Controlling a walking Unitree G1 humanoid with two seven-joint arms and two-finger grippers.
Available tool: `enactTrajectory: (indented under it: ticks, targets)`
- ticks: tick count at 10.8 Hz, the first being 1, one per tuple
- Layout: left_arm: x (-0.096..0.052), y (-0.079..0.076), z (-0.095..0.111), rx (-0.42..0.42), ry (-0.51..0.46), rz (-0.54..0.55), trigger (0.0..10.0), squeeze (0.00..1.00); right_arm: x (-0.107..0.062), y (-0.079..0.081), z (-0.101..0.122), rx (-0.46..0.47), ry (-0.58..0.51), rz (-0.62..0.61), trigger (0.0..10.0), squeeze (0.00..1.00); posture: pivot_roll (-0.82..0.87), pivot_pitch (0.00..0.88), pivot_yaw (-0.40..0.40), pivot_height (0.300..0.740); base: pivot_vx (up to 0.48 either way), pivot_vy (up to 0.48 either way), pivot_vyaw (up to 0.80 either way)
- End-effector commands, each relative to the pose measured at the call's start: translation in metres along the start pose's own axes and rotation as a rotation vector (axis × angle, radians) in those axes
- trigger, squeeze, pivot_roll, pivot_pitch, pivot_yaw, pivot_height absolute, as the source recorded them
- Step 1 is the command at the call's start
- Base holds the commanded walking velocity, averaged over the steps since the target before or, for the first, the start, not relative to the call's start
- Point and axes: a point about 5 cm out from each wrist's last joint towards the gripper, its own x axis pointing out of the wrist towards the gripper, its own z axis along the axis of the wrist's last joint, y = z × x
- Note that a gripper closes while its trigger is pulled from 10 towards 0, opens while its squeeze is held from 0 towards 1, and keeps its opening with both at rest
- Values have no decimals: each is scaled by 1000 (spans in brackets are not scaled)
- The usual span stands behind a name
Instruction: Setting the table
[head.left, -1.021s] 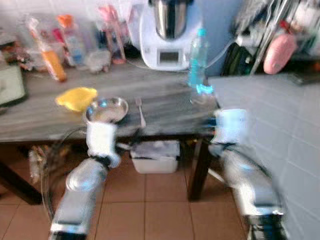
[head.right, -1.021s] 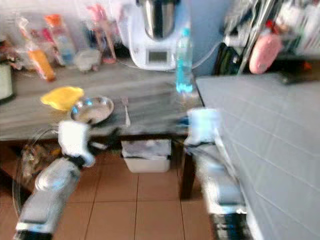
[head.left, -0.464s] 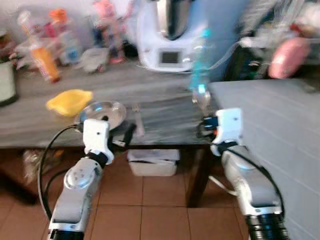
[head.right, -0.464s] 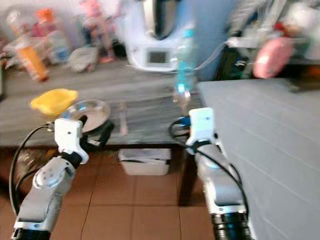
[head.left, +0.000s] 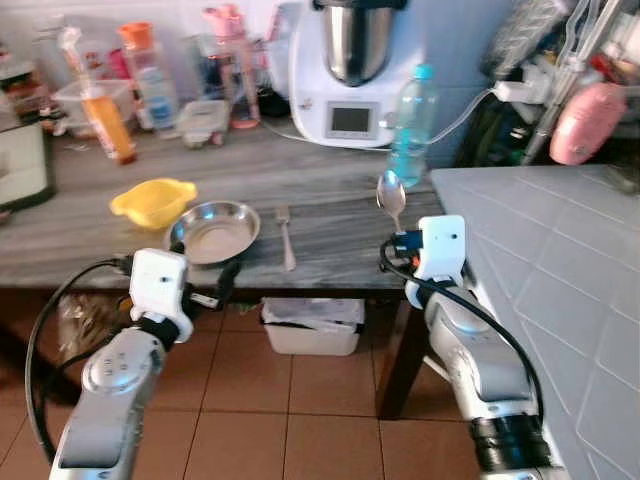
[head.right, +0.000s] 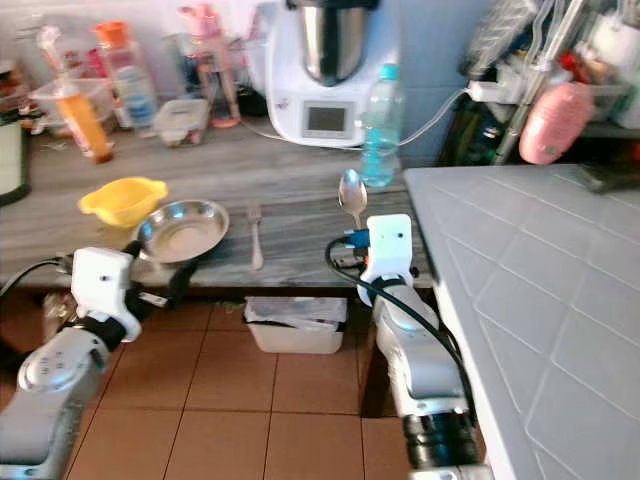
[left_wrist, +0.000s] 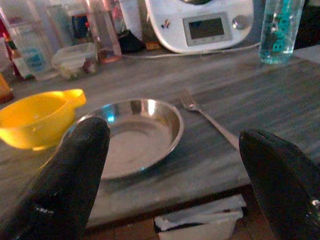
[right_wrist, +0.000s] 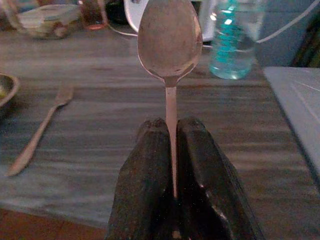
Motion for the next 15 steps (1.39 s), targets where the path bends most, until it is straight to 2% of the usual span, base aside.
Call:
enactTrajectory:
  ticks: [1, 6, 14, 15]
  targets:
    - [-3, 3, 3, 18, 4, -9, 10000, 0, 3, 3, 6, 3, -24, 6, 10000, 0, 67, 45, 35, 740, 0, 0, 0]
    - [4, -4, 4, 15, 1, -30, 10000, 0, -2, -11, 0, -7, -7, -38, 10000, 0, 50, 52, 41, 740, 0, 0, -238]
    - [5, -6, -1, 13, 17, -29, 10000, 0, -1, -12, 0, -26, -19, -43, 10000, 0, 49, 41, 45, 740, 0, 429, 0]
    - [5, -6, 1, 25, -2, -26, 10000, 0, -2, -14, -1, -27, -16, -53, 10000, 0, 48, 42, 44, 740, 0, 0, 0]
